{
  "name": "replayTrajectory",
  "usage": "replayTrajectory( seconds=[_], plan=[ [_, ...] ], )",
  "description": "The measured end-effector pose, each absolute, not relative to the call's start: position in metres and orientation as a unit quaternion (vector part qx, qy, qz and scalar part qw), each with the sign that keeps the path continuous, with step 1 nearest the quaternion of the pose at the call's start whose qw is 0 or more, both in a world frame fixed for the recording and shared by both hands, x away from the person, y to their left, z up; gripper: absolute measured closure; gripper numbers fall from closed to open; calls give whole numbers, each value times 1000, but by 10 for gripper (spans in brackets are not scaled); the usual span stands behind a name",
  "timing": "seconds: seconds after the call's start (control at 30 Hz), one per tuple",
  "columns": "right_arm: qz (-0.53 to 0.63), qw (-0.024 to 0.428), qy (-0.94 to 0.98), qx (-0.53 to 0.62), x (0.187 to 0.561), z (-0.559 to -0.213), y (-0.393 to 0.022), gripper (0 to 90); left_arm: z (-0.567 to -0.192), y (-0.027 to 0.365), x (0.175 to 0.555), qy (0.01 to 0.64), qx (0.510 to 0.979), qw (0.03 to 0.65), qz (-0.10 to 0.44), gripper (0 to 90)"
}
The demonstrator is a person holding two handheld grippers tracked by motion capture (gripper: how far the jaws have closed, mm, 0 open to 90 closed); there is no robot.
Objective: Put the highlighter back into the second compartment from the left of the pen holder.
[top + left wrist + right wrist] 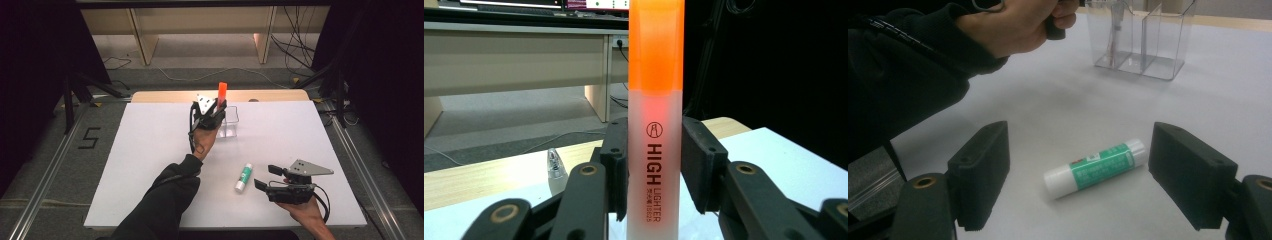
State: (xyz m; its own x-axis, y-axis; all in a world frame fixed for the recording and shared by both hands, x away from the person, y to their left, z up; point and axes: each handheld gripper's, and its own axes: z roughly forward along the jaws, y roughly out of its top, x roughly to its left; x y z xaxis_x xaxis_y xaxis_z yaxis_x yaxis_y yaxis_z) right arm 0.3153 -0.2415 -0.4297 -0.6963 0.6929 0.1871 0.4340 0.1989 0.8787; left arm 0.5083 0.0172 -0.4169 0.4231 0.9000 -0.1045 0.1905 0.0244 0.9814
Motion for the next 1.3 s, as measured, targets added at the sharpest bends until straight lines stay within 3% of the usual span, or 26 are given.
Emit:
replayTrajectory(
  seconds=[1.03, 1.3],
  plan=[
    [514, 125, 764, 368, 315, -430, -241, 255, -434, 12, 510, 466, 646, 517, 314, 648],
    [515, 126, 763, 369, 315, -430, -242, 255, -413, 16, 499, 469, 652, 528, 277, 353]
  ],
)
